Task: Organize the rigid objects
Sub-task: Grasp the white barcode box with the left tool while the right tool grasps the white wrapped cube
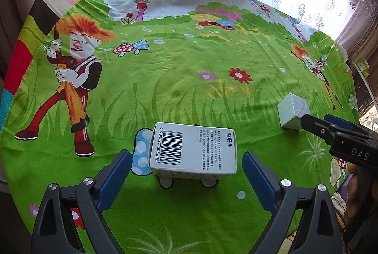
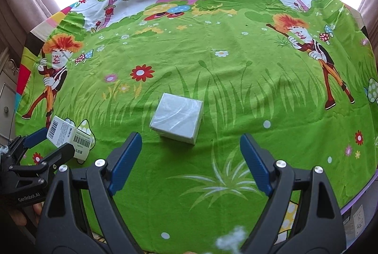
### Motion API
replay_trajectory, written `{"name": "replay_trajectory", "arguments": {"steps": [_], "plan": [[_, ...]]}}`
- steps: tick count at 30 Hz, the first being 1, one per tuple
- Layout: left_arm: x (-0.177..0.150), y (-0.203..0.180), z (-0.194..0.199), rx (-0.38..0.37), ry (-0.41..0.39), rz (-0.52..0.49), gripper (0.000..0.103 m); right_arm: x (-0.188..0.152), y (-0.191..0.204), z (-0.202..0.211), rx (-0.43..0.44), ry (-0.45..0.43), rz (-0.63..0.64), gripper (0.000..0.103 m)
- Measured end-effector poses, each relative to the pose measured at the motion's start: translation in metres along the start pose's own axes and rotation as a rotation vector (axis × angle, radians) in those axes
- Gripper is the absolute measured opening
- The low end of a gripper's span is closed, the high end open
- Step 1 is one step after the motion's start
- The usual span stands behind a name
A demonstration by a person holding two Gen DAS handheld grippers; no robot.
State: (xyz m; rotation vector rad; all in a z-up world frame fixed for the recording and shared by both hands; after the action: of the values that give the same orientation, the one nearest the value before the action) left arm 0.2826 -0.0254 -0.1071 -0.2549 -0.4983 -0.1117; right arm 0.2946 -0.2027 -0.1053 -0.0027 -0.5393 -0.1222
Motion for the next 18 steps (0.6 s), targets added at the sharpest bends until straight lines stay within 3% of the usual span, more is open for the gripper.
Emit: {"name": "replay_trajectory", "arguments": {"steps": [18], "plan": [[0.000,0.008,-0.012,-0.003,0.002,0.038,0.094,0.003,0.008,-0.042,-0.075,0.040,-0.002,0.087]]}}
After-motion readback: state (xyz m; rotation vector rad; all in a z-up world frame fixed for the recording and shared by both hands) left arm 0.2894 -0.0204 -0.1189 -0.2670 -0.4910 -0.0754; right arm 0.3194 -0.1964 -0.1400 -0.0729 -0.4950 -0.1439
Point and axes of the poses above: each gripper's, at about its wrist camera, not at the fingertips, and z roughly against the way its jaws point, y to its left, x to its top, the point moved 7 cm from there along -z, roughly the way its jaws point, and after that the axes turned 6 degrees about -x, right-handed, at the moved point
